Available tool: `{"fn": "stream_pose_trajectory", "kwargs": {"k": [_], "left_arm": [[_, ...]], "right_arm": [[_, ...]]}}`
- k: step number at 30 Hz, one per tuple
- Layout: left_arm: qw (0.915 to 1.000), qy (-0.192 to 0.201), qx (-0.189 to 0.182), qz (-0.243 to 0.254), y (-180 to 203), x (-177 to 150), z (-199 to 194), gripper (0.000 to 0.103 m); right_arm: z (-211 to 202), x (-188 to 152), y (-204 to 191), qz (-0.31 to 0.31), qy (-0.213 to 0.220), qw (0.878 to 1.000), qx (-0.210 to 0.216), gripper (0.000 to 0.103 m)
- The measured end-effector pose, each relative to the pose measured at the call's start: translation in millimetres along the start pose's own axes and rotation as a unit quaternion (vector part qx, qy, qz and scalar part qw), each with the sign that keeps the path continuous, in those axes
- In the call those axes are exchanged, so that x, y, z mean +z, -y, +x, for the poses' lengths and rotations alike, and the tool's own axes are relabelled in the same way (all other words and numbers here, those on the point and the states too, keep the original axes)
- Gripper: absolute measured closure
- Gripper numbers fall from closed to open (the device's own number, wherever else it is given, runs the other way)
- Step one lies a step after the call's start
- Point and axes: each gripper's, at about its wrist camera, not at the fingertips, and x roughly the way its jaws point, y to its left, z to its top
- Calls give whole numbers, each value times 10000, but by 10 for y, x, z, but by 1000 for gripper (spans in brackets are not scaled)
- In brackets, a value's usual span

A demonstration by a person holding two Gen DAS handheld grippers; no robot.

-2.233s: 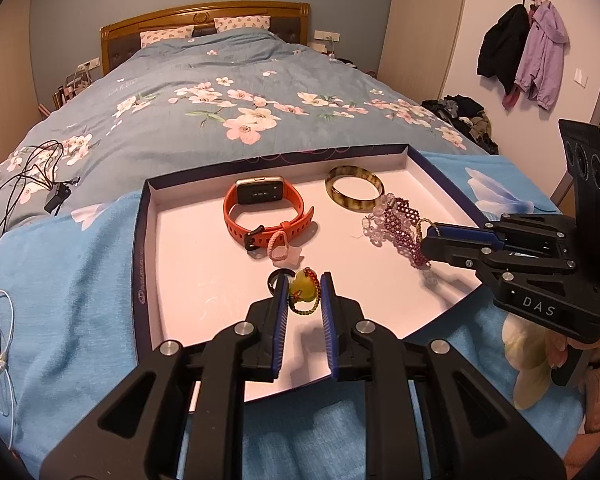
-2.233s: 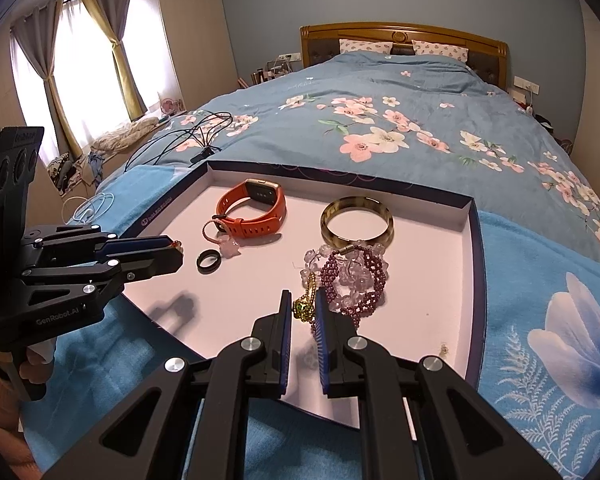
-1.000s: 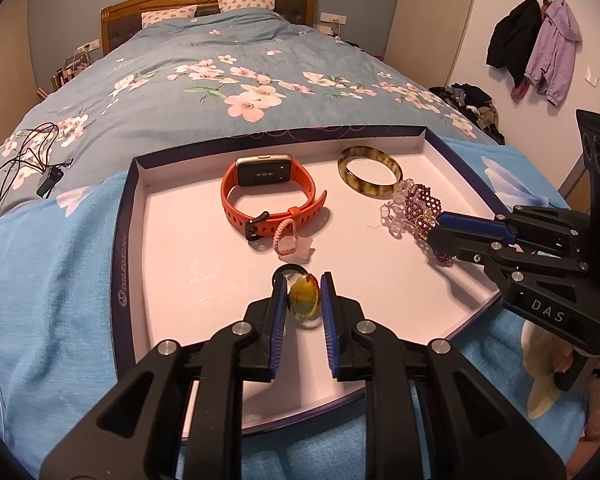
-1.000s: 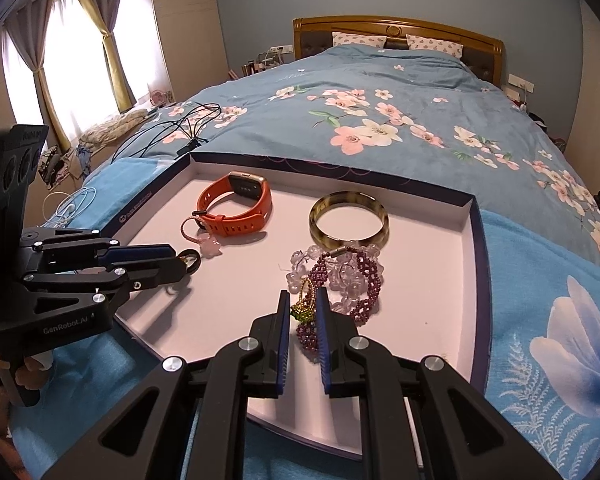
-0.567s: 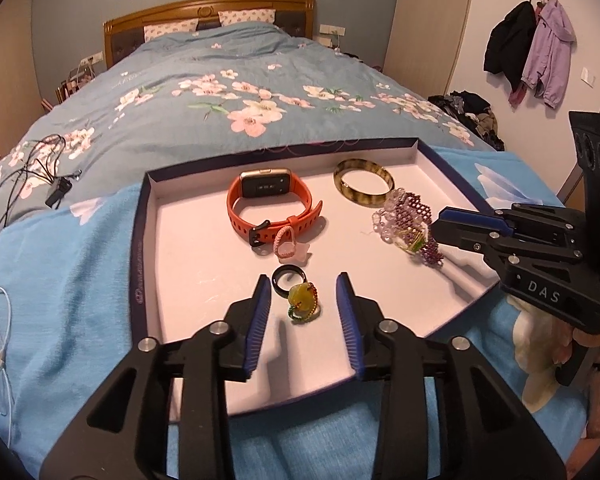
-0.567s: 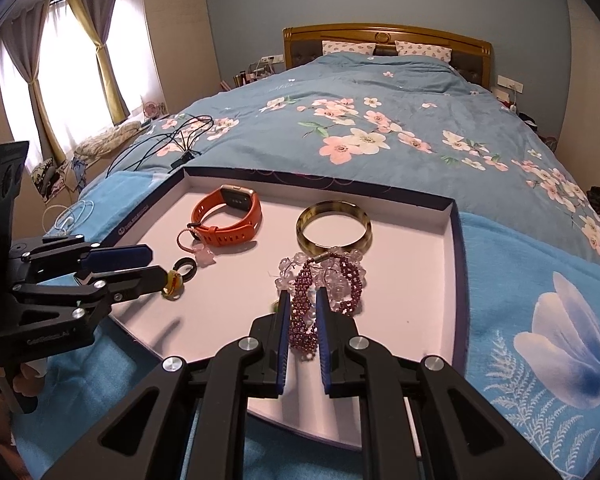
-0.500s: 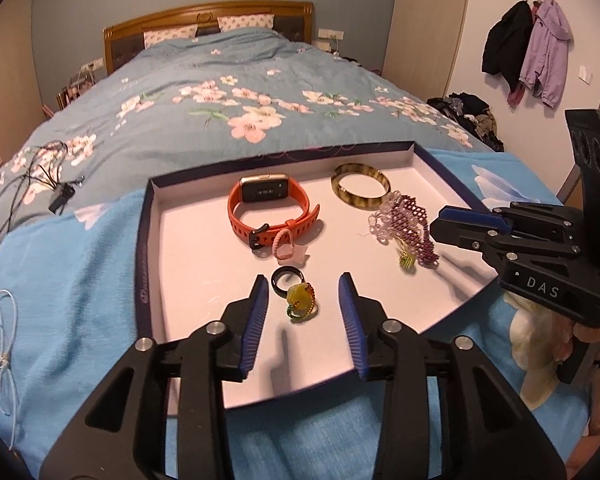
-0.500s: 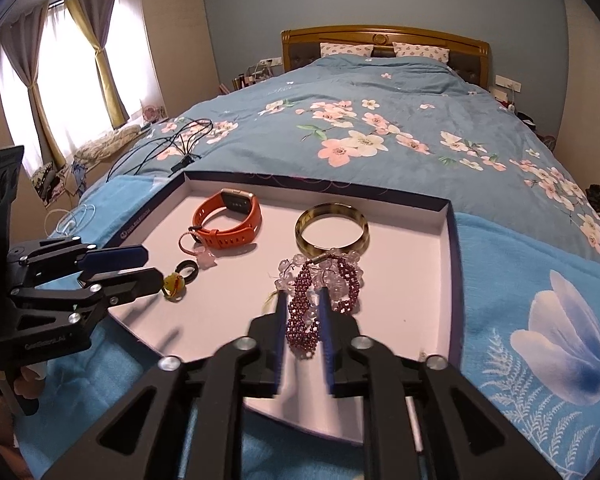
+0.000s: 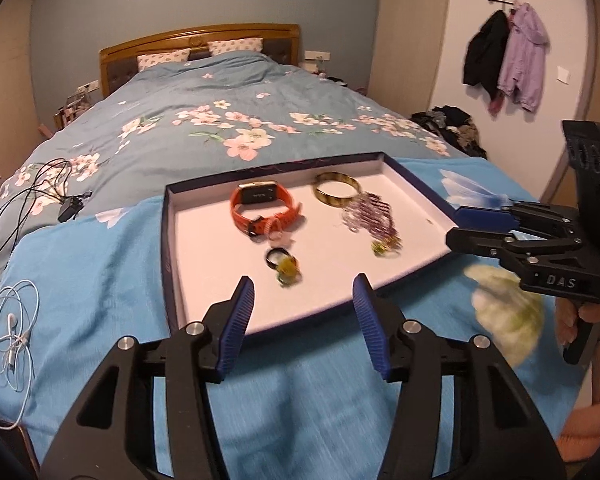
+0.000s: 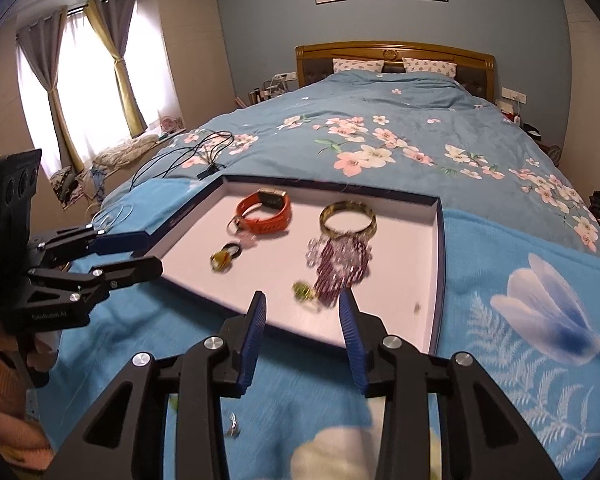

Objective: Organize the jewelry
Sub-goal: 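Open the left tool to release the yellow ring while the right tool releases the pendant, then move the left tool onto the green hair tie while the right tool approaches the silver ring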

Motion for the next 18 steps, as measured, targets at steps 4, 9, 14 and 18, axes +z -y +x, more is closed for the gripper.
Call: {"fn": "stream_pose_trajectory", "kwargs": {"k": [4,9,14,18], "left_arm": [[9998,-75,-148,140,112,-146,-95,50],[9980,-260,-404,412,313,-361,-139,50],[9954,-477,-608,563,492,-512,-83,50],[9939,-579,-738,584,583,-559,-28,50]], "right_arm": [[-50,-188,-74,-67,-170,9998,15,67],[-48,-408,-140,-115,-426,9990,74,67],[-46,-554,-187,-94,-591,9981,129,67],[-88,-587,-216,-72,-576,9981,195,66]]}}
